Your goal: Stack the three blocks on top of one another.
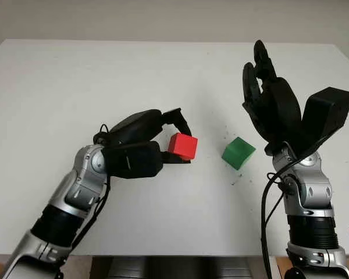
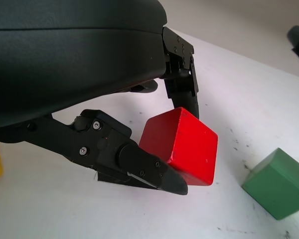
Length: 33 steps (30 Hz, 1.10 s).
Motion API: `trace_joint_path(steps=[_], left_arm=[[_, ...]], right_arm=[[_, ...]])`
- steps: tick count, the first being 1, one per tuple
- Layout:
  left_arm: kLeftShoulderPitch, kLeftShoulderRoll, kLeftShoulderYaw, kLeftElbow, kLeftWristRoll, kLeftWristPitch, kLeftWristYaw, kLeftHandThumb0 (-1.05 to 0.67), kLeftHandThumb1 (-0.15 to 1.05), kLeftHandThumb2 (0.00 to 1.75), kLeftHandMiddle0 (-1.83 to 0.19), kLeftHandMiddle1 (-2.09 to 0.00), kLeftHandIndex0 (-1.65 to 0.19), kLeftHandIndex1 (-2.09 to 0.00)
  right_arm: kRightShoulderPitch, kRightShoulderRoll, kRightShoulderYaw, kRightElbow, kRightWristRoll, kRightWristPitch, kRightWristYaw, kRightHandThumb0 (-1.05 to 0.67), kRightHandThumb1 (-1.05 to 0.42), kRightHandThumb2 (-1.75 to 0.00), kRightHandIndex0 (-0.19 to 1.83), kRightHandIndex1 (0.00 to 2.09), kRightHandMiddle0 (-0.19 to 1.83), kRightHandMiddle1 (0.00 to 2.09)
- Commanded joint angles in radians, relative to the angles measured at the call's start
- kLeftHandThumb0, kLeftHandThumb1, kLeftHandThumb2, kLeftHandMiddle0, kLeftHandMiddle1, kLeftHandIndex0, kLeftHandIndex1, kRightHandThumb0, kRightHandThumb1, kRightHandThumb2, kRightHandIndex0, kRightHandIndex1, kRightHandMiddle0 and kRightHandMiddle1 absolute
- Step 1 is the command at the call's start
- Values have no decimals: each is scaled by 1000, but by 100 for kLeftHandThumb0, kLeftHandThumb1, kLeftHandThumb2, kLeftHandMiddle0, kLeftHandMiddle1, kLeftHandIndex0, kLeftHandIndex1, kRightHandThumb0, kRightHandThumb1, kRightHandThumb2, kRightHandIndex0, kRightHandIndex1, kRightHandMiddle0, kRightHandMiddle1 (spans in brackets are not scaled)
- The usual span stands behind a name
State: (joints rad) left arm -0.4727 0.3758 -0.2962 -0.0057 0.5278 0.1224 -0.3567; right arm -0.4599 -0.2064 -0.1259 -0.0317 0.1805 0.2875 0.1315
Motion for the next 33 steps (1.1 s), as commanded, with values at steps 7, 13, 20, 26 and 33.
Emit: trace_joint_path(steps=[7, 13, 20, 26, 33], left_arm=[[30, -8, -27, -18, 94, 28, 66, -37, 103, 6, -24, -5, -26, -157], [20, -8, -18, -3, 106, 44, 60, -36, 102, 5, -26, -6, -28, -154], [4, 5, -20, 3, 108, 55, 34, -37, 100, 5, -28, -6, -33, -150], [-11, 17, -38, -9, 147, 90, -9, -45, 99, 5, -19, -5, -29, -97], [-17, 28, -44, -23, 167, 78, -34, -56, 100, 6, -1, -3, -18, -9]], right_arm=[[12, 5, -4, -28, 7, 10, -4, -72, -105, -55, -19, 0, -19, 0], [14, 6, -6, -30, 13, 12, -4, -72, -105, -56, -19, 0, -19, 0], [12, 6, -4, -28, 16, 15, -6, -71, -105, -55, -19, 0, -19, 0], [9, 6, -3, -23, 10, 9, -8, -72, -105, -55, -19, 0, -19, 0], [10, 6, -4, -26, 16, 14, -6, -72, -105, -54, -19, 0, -19, 0]])
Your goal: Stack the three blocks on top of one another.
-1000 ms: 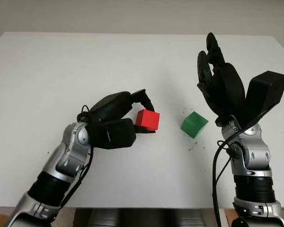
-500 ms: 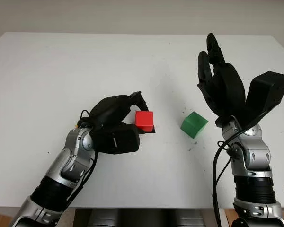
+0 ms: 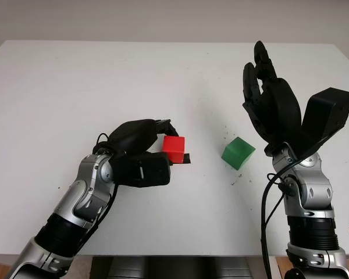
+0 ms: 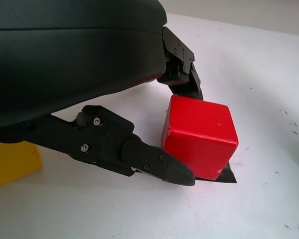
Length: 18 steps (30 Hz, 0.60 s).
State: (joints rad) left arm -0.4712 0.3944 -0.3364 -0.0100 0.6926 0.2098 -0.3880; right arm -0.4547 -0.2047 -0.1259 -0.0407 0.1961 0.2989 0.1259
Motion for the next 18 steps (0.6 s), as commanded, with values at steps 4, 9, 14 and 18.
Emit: trace_joint_path(steps=[4, 9, 14, 18], left_arm=[[-15, 13, 5, -28, -6, -17, -11, -56, 100, 6, 2, -3, -9, -4], [-12, 22, 27, -57, -48, -24, -40, -65, 99, 5, 8, -3, 6, -1], [6, 36, 90, -177, -151, 0, -104, -74, 96, 4, 18, -1, 19, 0], [5, 44, 176, -315, -237, 56, -136, -77, 96, 5, 19, 0, 19, 0]], right_arm=[[7, 2, -1, -23, -3, 8, 0, -72, -105, -56, -19, 0, -19, 0], [9, 2, -1, -22, -2, 7, 0, -71, -105, -57, -19, 0, -19, 0], [11, 4, -1, -26, -6, 7, -6, -72, -105, -56, -19, 0, -19, 0], [10, 4, -3, -27, -2, 12, -5, -72, -105, -55, -19, 0, -19, 0]])
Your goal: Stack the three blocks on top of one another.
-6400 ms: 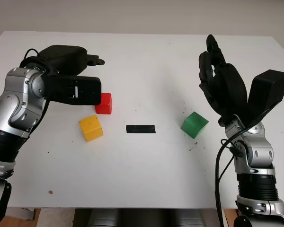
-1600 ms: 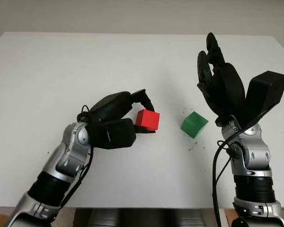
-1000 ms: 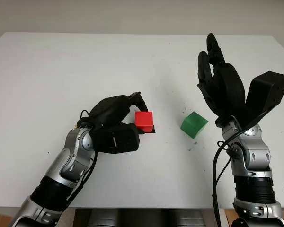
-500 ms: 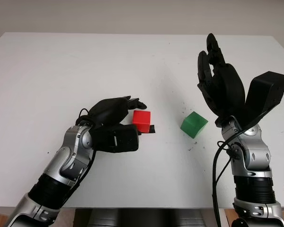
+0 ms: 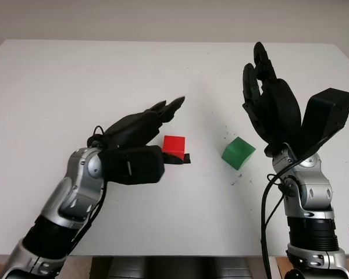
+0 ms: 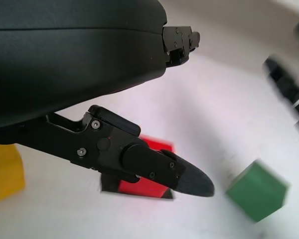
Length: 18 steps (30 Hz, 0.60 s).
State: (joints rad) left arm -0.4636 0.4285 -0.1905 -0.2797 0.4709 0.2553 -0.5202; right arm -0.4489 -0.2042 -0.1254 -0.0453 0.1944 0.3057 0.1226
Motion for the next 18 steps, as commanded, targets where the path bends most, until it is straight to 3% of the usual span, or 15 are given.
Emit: trace_joint_path(steps=[1, 4, 8, 13, 18], left_arm=[[-12, 5, 70, -70, -60, 21, -5, -79, 96, 5, 19, 0, 19, 0], [-28, -13, 156, -86, -171, 23, 18, -80, 101, 7, 19, 0, 19, 0], [-44, -20, 234, -58, -238, 0, 102, -75, 105, 31, 16, -5, 16, -4], [-70, -54, 274, 1, -288, 10, 206, -76, 105, 47, 19, -1, 19, -4], [-40, -42, 262, 80, -277, -27, 258, -75, 105, 56, 18, -2, 18, -3]], right_arm=[[3, 3, -3, -22, 0, 5, -1, -72, -105, -55, -19, 0, -19, 1], [1, 0, -1, -15, -1, 0, 6, -71, -105, -56, -19, 0, -19, 0], [-2, 1, -4, -4, 0, -6, 10, -71, -105, -57, -19, 0, -19, 0], [-7, 3, -8, 4, 5, -9, 13, -72, -105, -54, -19, 0, -19, 0], [-7, -2, -9, 0, 3, -4, 15, -72, -105, -54, -19, 0, -19, 1]])
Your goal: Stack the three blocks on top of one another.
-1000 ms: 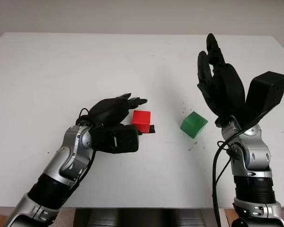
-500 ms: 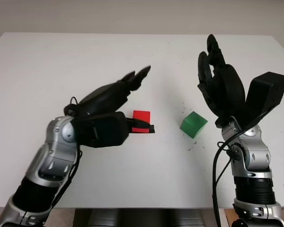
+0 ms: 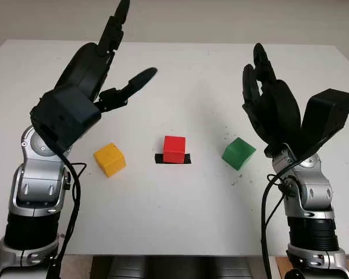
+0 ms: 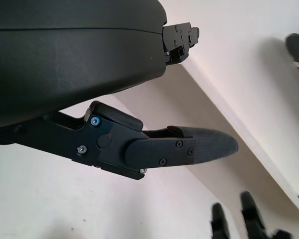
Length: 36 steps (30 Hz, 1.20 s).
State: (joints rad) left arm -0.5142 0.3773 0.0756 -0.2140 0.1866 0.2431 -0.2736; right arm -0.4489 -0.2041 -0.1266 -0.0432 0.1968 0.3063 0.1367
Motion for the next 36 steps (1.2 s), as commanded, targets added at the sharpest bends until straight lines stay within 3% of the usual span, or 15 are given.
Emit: trace_joint_path(steps=[1, 7, 15, 19, 22, 26, 30, 36], left_arm=[[16, 13, -7, 27, 12, -23, 17, -75, 105, 57, 18, -3, 18, -3], [30, 41, 5, 96, 3, -44, 22, -70, 105, 52, 17, -5, 16, -4], [-52, 198, 37, 233, -72, -97, -121, -61, 105, 37, 10, -7, 9, -8], [-91, 277, 32, 260, -73, -122, -180, -62, 105, 39, -9, -13, -8, -15], [-104, 329, 27, 263, -81, -122, -238, -57, 105, 25, -24, -12, -22, -21], [-153, 449, -13, 287, -92, -106, -424, -47, 91, 4, -24, -7, -37, -32], [-199, 552, -94, 309, -14, -206, -550, -49, 82, 2, -19, -4, -38, -34], [-244, 623, -186, 271, 90, -298, -665, -54, 80, 4, -8, -2, -36, -33]], right_arm=[[-7, -4, -8, -4, 1, -4, 3, -72, -105, -54, -19, 0, -19, 1], [-9, -13, -8, -9, -6, -1, 5, -73, -105, -55, -19, 0, -19, 1], [-29, -11, -10, 12, -4, -7, 10, -73, -105, -55, -19, 0, -19, 1], [-36, -15, -7, 24, -3, -11, 21, -72, -105, -56, -19, 0, -19, 0], [-38, -17, -12, 28, 1, -7, 27, -71, -105, -56, -19, 0, -19, 0], [-37, -17, -21, 21, 3, 11, 17, -71, -105, -56, -19, 0, -19, 0], [-34, -16, -23, 21, 6, 3, 29, -72, -105, -56, -19, 0, -19, 0], [-36, -15, -24, 24, 10, 8, 34, -72, -105, -55, -19, 0, -19, 0]])
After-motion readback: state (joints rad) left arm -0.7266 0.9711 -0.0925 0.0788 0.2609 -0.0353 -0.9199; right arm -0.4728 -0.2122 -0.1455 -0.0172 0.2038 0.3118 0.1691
